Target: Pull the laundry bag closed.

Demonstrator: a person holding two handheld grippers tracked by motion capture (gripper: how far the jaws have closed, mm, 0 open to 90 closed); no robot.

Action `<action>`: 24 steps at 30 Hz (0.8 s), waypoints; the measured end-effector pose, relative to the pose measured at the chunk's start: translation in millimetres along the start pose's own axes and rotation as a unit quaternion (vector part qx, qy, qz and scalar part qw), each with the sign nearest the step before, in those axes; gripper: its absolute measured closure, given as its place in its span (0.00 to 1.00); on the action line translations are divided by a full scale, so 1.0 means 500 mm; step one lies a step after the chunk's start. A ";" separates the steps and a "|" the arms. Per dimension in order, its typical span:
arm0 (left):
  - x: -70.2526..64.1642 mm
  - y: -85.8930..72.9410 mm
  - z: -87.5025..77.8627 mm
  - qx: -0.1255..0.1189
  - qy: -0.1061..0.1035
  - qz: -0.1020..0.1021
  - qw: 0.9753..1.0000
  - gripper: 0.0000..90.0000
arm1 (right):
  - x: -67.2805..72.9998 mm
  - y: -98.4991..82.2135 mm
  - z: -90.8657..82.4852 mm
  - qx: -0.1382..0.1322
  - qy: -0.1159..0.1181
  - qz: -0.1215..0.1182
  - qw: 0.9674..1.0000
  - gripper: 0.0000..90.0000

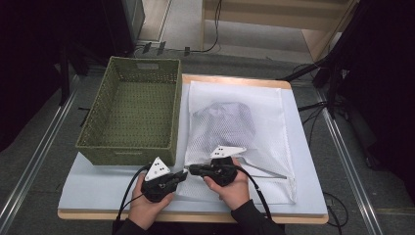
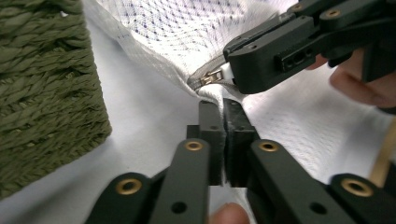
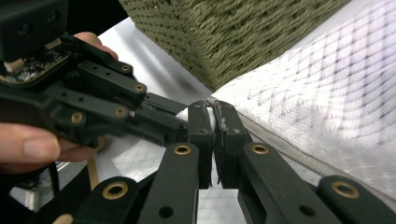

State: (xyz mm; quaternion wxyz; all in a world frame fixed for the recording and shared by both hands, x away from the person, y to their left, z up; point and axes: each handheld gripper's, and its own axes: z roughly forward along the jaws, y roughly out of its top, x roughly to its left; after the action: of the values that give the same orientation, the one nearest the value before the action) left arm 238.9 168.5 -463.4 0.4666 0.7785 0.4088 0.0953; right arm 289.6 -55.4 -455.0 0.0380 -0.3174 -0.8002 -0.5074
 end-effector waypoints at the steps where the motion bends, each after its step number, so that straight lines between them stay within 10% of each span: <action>1: 0.000 0.000 -0.001 0.000 0.002 0.000 1.000 1.00 | 0.001 0.001 -0.001 0.000 -0.002 -0.001 1.000 0.98; 24: 0.021 -0.004 -0.012 -0.027 -0.068 -0.064 0.995 1.00 | 0.012 -0.017 -0.030 -0.016 -0.038 -0.019 0.999 0.98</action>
State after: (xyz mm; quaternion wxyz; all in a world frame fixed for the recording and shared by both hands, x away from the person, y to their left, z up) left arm 241.3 180.8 -464.3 0.5193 0.7425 0.4224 0.0236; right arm 276.2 -67.8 -452.1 -0.0076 -0.3214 -0.7987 -0.5086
